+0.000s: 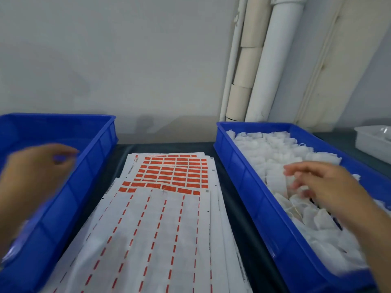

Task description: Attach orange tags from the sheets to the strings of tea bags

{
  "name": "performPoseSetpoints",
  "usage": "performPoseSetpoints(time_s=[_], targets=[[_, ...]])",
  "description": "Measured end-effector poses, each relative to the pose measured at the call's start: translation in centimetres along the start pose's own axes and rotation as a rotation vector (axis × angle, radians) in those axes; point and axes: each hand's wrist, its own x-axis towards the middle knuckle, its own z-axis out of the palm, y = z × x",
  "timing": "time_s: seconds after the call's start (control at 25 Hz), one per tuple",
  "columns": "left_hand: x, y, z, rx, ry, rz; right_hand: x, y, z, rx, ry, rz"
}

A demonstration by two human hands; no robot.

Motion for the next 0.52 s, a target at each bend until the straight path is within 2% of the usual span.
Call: performPoseSetpoints(time_s=[0.08, 0.16, 0.28, 0.4, 0.52], targets=[[-3.9, 2.3, 3.5, 0.194, -0.284, 0.112, 4.4, 2.0, -0.5, -0.349, -0.101, 0.077], [-8.0, 5.1, 8.0, 0.249, -0.623, 0.225, 7.6, 4.3, 0.7, -0.644, -0.34, 0.109], [-11.2, 5.1, 12.7, 0.335, -0.936, 0.255, 10.1, 7.2, 3.4, -0.809, -0.56, 0.071], [-12.6, 4.3, 16.0, 0.458, -1.027, 0.385, 11.9, 8.6, 5.4, -0.813, -0.573, 0.075], [-12.7, 4.0, 17.8, 0.474, -0.962, 0.366, 13.1, 8.8, 6.0, -0.797, -0.487, 0.066]])
